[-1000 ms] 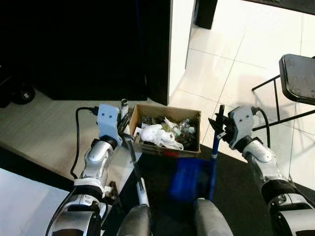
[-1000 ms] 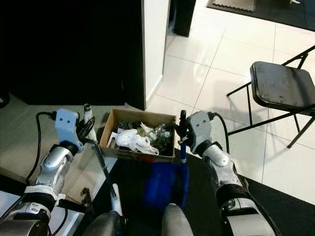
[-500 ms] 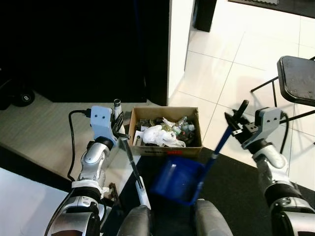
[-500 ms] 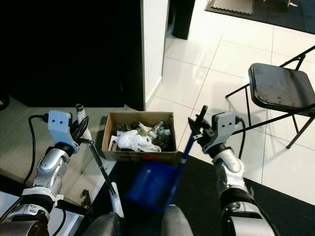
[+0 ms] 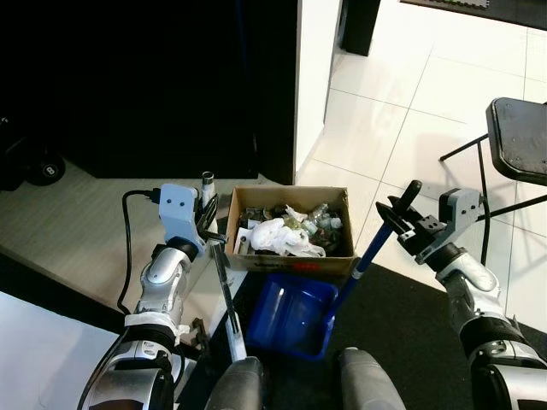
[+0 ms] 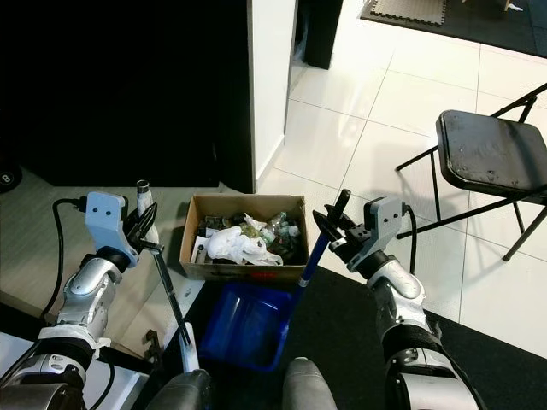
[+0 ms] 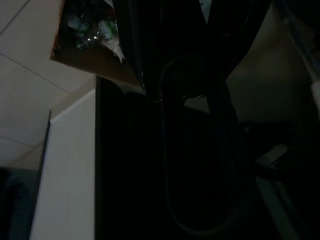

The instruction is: Sweep floor

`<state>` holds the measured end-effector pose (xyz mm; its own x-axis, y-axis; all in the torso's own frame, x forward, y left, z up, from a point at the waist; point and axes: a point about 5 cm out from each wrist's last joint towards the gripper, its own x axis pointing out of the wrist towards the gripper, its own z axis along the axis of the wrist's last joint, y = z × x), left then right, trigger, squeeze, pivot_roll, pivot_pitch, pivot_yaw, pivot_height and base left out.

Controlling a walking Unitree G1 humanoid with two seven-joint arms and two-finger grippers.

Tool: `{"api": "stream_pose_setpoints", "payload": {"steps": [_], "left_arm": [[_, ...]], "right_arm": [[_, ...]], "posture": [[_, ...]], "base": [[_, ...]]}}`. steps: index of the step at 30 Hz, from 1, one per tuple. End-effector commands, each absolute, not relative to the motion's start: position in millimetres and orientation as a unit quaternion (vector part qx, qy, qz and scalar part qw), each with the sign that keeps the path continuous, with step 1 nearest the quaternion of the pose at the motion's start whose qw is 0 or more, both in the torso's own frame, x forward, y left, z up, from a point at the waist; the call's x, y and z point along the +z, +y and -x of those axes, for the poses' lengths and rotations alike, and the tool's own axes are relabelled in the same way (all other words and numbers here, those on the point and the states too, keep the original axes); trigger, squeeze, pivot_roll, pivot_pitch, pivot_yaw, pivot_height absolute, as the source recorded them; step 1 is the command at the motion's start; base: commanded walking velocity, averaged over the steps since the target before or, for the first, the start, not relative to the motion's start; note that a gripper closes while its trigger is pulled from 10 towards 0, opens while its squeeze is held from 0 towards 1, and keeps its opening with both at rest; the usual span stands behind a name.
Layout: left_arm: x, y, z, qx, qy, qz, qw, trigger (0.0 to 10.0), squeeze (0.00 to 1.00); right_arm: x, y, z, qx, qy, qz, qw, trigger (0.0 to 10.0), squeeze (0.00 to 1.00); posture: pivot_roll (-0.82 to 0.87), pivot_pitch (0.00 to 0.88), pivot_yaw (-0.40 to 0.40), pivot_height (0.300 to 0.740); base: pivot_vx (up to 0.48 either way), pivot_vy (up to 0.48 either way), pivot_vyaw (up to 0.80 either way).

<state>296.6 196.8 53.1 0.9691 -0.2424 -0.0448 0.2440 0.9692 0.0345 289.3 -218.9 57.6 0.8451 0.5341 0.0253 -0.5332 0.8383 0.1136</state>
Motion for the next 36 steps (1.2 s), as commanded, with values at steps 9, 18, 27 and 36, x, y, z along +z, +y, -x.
{"api": "stream_pose_setpoints", "payload": {"steps": [9,18,27,36], "left_arm": [[57.4,192.4,-297.9,-0.13,0.003,-0.01,0.991,10.0,0.0],[57.6,196.0,-297.3,-0.109,-0.001,-0.027,0.994,10.0,0.0],[56.3,192.9,-296.6,-0.111,-0.001,-0.032,0.993,10.0,0.0],[56.8,192.1,-296.9,-0.104,-0.005,-0.02,0.994,10.0,0.0]], "right_arm": [[75.1,-232.6,-298.2,0.249,-0.022,0.035,0.968,10.0,0.0],[60.8,-237.8,-287.2,0.136,-0.025,0.063,0.988,10.0,0.0],[43.2,-238.6,-272.7,0.129,0.006,0.075,0.989,10.0,0.0],[49.1,-243.9,-277.0,0.091,-0.014,0.044,0.995,10.0,0.0]], "posture": [[0.0,0.005,0.022,0.74],[-0.01,0.009,0.022,0.74],[-0.01,0.013,0.028,0.74],[-0.01,0.01,0.025,0.74]], "base": [[0.0,0.0,0.0],[0.0,0.0,0.0],[0.0,0.0,0.0],[0.0,0.0,0.0]]}}
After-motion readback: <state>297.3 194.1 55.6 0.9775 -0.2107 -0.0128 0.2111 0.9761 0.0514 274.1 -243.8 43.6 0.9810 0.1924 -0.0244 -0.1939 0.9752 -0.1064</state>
